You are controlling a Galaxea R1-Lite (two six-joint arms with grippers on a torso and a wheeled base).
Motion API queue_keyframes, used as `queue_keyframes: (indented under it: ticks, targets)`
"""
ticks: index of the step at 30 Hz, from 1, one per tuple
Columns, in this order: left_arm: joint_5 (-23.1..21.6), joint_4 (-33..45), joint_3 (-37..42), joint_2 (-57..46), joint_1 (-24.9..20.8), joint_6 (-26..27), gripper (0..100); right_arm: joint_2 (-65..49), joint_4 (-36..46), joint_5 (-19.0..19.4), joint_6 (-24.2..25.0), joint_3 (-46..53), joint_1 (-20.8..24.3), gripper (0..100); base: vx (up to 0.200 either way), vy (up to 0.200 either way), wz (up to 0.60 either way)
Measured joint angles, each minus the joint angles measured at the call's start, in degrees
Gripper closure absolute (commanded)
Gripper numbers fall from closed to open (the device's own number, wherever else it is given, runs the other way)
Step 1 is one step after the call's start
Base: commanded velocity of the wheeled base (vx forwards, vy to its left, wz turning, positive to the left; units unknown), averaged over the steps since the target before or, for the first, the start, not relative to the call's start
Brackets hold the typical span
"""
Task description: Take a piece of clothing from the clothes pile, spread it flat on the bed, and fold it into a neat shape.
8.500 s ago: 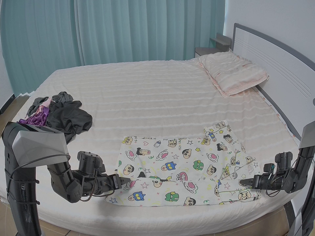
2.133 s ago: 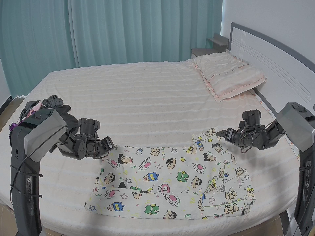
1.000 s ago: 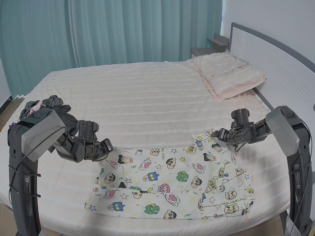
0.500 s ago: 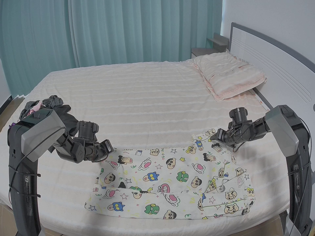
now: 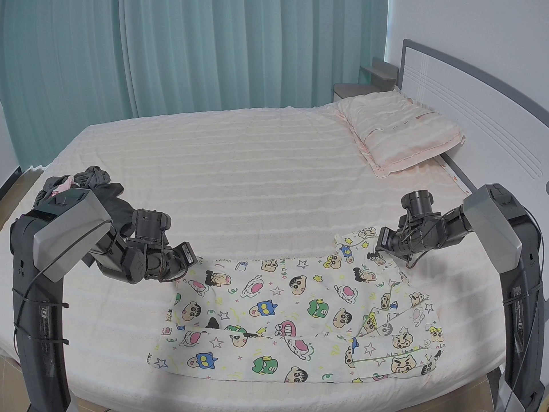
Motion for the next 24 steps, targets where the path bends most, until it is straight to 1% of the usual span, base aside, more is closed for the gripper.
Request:
queue_keyframes:
  ticks: [5,10,13,17,24]
  targets:
    - [0.6,0.11,0.44,-0.91,0.22,0.02,100,-1.29,-4.66,3.5,-0.02,4.17,-1.76,100,0.0,0.0,0.0]
    - [1.96,0.27,0.63,-1.52,0.22,0.09,100,-3.25,-13.35,6.92,-0.02,10.09,-3.05,100,0.0,0.0,0.0]
    - [2.35,0.4,0.85,-2.16,0.11,0.09,100,-4.67,-17.41,10.05,0.0,13.25,-3.83,100,0.0,0.0,0.0]
    - [2.51,0.49,1.07,-3.1,0.0,0.11,100,-6.12,-20.03,11.31,0.02,15.41,-4.49,100,0.0,0.0,0.0]
    - [2.56,0.55,1.38,-4.24,0.07,0.11,100,-7.36,-22.72,12.35,-0.02,17.47,-4.71,100,0.0,0.0,0.0]
